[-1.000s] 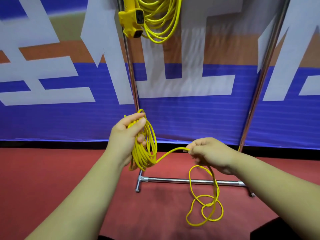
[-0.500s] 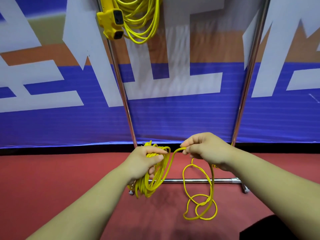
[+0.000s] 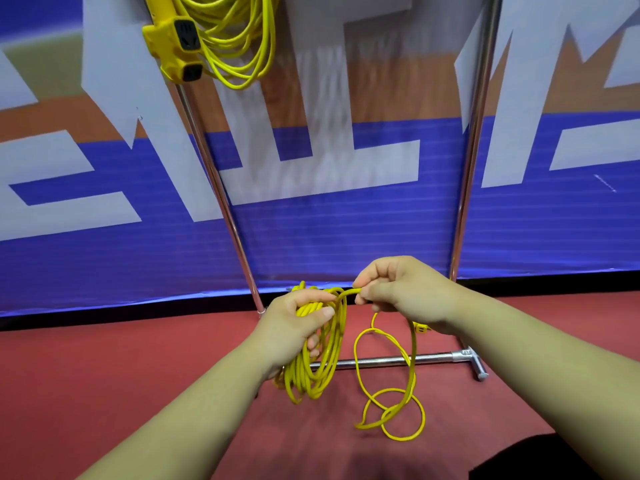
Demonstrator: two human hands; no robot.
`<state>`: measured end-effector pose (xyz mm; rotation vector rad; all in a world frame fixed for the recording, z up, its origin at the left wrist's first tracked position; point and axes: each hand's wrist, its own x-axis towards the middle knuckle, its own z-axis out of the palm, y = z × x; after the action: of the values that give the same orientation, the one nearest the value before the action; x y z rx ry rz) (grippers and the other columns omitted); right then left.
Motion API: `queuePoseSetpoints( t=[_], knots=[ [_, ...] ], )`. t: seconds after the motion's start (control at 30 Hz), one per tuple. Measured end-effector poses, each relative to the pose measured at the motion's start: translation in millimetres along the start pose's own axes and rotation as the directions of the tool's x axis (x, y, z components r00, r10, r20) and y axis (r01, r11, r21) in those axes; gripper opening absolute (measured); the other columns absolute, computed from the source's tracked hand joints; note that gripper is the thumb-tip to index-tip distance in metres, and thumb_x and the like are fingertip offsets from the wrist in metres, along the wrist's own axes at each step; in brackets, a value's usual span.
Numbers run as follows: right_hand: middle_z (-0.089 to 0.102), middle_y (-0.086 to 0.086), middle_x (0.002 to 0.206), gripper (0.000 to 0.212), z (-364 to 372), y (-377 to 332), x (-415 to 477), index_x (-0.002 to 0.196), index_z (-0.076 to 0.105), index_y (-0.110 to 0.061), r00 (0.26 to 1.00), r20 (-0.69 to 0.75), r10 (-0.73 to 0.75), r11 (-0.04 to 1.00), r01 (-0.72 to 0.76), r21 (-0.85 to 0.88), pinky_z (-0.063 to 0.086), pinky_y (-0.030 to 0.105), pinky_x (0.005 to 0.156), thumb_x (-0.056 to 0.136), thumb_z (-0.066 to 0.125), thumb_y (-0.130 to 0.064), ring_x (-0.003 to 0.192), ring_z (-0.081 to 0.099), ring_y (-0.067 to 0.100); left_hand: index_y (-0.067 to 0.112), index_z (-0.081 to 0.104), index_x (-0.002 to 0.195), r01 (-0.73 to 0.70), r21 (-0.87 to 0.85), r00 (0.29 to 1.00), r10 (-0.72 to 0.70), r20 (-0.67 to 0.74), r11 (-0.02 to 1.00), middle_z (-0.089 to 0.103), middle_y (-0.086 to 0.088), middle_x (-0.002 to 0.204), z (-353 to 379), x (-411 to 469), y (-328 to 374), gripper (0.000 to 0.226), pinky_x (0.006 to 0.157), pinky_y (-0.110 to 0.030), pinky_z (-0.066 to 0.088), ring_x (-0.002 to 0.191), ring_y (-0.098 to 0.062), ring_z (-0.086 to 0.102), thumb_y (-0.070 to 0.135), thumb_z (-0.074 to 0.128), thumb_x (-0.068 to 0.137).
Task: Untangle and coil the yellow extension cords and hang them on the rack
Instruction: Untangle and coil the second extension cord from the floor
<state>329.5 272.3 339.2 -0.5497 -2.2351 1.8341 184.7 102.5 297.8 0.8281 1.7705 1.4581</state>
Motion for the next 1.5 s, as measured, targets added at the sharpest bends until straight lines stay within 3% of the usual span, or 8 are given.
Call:
queuePoseSetpoints(
  t=[0.13,0.27,0.47,0.57,0.7,0.93,1.17,1.5],
  knots=[
    [0.076,0.01,0.087,0.011,-0.8,-4.4,-2.7,0.099,0.07,-0.004,0.997,0.063,-0.044,0.998,0.047,-0.046,0.051,0.021,0.069,0.092,0.062,0.0,0.07,0.062,0.011,0.025,0.065,0.127,-0.03,0.001,0.999,0.03,0.029,1.0,0.049,-0.015,0.064,3.4,3.6,0.8,0.035,0.049,-0.031,0.046,0.046,-0.02,0.043,0.009,0.064,0.096],
    [0.074,0.002,0.081,0.01,1.5,-6.1,-2.7,0.099,0.07,-0.004,0.99,0.095,-0.109,0.993,0.113,-0.036,0.052,0.02,0.068,0.094,0.061,-0.002,0.069,0.061,0.011,0.013,0.066,0.125,-0.044,0.086,0.995,0.036,0.09,0.995,0.048,-0.01,0.06,8.4,2.2,2.4,0.026,0.052,-0.034,0.047,0.045,-0.019,0.044,0.014,0.062,0.099],
    [0.063,0.011,0.074,0.005,-14.7,-6.6,-3.3,0.099,0.06,-0.006,0.991,0.103,-0.087,0.995,0.081,0.064,0.045,0.022,0.067,0.098,0.06,-0.011,0.065,0.058,0.011,0.005,0.06,0.124,-0.024,-0.096,0.998,0.019,-0.054,0.995,0.054,-0.008,0.066,2.2,0.5,29.8,0.028,0.044,-0.029,0.046,0.041,-0.014,0.042,0.012,0.062,0.097],
    [0.068,0.008,0.08,0.008,-21.2,2.3,-3.0,0.099,0.06,-0.011,0.987,0.158,-0.03,1.0,0.031,-0.002,0.036,0.038,0.075,0.099,0.059,-0.019,0.076,0.053,0.02,0.007,0.061,0.119,-0.088,-0.175,0.99,0.067,-0.121,0.981,0.052,-0.002,0.065,-15.4,-1.3,43.6,0.021,0.043,-0.028,0.045,0.041,-0.014,0.04,0.012,0.059,0.099],
    [0.069,0.005,0.083,0.013,-16.4,5.5,-2.9,0.105,0.06,-0.003,0.98,0.197,0.0,1.0,-0.001,0.005,0.047,0.034,0.077,0.102,0.051,-0.011,0.078,0.062,0.019,0.006,0.061,0.116,-0.127,-0.197,0.979,0.091,-0.181,0.972,0.045,-0.004,0.066,-36.9,-3.5,44.6,0.018,0.045,-0.029,0.044,0.043,-0.015,0.039,0.013,0.058,0.1],
    [0.064,0.002,0.07,0.01,-5.4,-1.5,2.4,0.095,0.074,-0.013,1.0,-0.006,0.004,1.0,-0.004,0.01,0.035,0.019,0.047,0.093,0.066,-0.019,0.053,0.051,0.011,0.011,0.067,0.118,-0.085,-0.276,0.947,-0.009,-0.322,0.957,0.048,-0.011,0.07,-57.7,-2.6,24.4,0.021,0.046,-0.028,0.043,0.044,-0.016,0.042,0.008,0.061,0.098],
    [0.057,0.002,0.059,0.012,2.7,2.7,10.6,0.092,0.079,-0.015,0.976,-0.184,0.113,0.991,-0.097,0.093,0.029,0.025,0.048,0.089,0.07,-0.022,0.046,0.044,0.011,0.013,0.068,0.115,-0.188,-0.348,0.85,-0.026,-0.527,0.919,0.054,-0.007,0.066,-82.6,-2.6,21.2,0.019,0.048,-0.028,0.048,0.045,-0.014,0.049,0.007,0.059,0.099],
    [0.035,-0.009,0.047,0.016,9.9,5.4,11.9,0.091,0.079,-0.015,0.951,-0.293,0.103,0.993,-0.083,0.08,0.024,0.021,0.045,0.088,0.07,-0.029,0.049,0.027,0.012,0.019,0.068,0.114,-0.295,-0.406,0.882,0.084,-0.464,0.865,0.055,-0.002,0.067,-73.6,-16.9,54.1,0.019,0.06,-0.032,0.058,0.056,-0.015,0.06,0.013,0.057,0.1]
  ],
)
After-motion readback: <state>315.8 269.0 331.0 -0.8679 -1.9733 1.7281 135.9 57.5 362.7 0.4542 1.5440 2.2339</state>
